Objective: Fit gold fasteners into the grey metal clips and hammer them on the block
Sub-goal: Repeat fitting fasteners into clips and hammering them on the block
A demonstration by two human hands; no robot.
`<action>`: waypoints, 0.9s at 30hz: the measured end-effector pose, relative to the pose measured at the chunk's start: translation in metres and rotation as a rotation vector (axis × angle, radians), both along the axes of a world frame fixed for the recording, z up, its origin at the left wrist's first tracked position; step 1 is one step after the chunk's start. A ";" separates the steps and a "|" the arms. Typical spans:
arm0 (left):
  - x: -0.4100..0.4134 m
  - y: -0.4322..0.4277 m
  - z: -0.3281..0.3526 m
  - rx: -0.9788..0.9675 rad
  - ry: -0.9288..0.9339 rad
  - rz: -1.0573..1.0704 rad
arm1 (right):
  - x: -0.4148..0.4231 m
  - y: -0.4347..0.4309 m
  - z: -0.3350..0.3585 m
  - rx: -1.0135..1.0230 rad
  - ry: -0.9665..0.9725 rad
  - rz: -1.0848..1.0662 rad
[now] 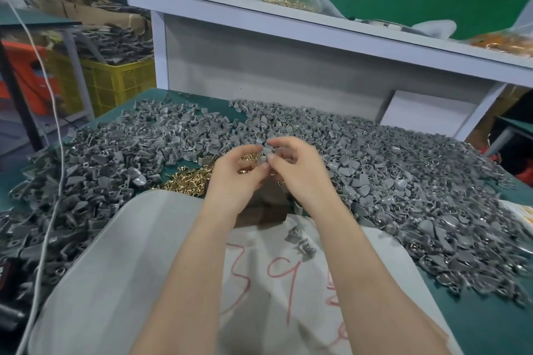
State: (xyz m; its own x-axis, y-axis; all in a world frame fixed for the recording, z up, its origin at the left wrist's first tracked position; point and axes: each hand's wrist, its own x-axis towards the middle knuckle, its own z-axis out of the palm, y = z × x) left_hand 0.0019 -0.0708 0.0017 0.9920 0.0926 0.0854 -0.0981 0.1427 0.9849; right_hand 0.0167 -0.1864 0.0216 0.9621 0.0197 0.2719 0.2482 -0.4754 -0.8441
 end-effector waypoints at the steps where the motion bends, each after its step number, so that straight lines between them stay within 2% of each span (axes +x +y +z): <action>1: 0.000 0.002 0.000 0.013 -0.014 0.052 | 0.006 0.002 -0.001 -0.008 0.010 -0.026; 3: 0.001 0.006 0.000 -0.046 -0.030 0.181 | 0.021 0.005 -0.003 -0.124 0.032 -0.092; 6: 0.004 0.015 0.000 -0.224 -0.015 0.323 | 0.046 0.018 -0.015 -0.485 0.141 -0.095; 8: 0.005 0.018 0.000 -0.301 -0.013 0.372 | 0.064 0.032 -0.024 -0.658 0.234 -0.087; 13: 0.006 0.017 0.000 -0.372 -0.022 0.426 | 0.096 0.064 -0.030 -0.874 0.438 -0.112; 15: 0.007 0.017 -0.002 -0.339 -0.018 0.437 | 0.102 0.070 -0.030 -0.930 0.525 -0.084; 18: 0.009 0.016 -0.005 -0.205 -0.011 0.469 | 0.111 0.075 -0.032 -0.957 0.595 -0.020; 20: 0.009 0.016 -0.006 -0.161 -0.005 0.488 | 0.115 0.077 -0.035 -0.876 0.634 0.019; 25: 0.008 0.017 -0.006 -0.124 0.012 0.489 | 0.109 0.070 -0.037 -0.711 0.512 -0.107; 27: 0.009 0.018 -0.007 -0.042 0.002 0.479 | 0.102 0.062 -0.032 -0.619 0.417 -0.130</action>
State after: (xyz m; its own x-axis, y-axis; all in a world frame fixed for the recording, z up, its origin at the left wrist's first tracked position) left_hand 0.0106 -0.0529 -0.0051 0.8373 0.5422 0.0701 -0.1606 0.1214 0.9795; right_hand 0.1190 -0.1241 -0.0103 0.9878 -0.0702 -0.1389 -0.1235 -0.8967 -0.4250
